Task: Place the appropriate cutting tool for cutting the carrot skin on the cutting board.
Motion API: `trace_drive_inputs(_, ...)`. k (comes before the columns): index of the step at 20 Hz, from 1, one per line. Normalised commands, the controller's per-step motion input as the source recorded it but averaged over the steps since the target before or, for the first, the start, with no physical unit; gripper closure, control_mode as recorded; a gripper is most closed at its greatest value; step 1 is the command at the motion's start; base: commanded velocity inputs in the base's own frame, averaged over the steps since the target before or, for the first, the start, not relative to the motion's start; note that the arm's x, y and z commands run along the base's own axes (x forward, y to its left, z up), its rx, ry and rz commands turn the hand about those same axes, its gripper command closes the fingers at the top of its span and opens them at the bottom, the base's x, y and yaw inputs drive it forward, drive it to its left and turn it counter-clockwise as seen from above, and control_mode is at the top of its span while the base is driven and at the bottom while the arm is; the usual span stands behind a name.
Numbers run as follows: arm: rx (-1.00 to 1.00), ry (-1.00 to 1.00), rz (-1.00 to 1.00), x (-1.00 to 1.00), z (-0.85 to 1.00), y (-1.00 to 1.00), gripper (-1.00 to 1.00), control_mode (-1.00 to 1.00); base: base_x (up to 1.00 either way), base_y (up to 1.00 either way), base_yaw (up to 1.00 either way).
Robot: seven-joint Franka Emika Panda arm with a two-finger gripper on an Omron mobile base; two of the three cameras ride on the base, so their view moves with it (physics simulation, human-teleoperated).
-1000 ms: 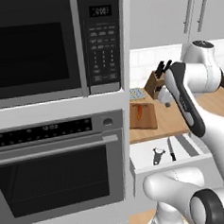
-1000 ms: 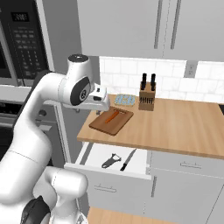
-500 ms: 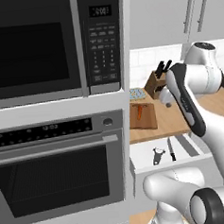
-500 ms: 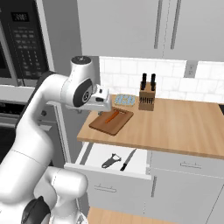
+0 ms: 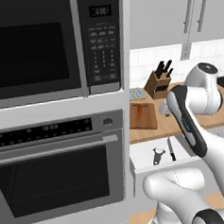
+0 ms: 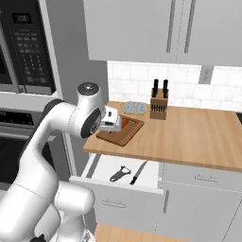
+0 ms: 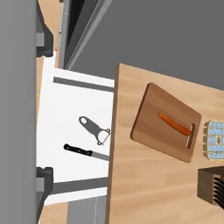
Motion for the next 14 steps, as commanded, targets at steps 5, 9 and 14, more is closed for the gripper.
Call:
trace_drive_inputs(5, 0.01, 0.00, 0.01, 0.24, 0.00, -0.20, -1.00, -1.00, 0.00, 0.00, 0.00)
trace_drive_inputs(9, 0.02, 0.00, 0.00, 0.38, 0.00, -0.38, -1.00, -1.00, 0.00, 0.00, 0.00)
trace_drive_inputs(14, 0.00, 0.03, 0.00, 0.04, -0.04, -0.07, -1.00, -1.00, 0.00, 0.00, 0.00)
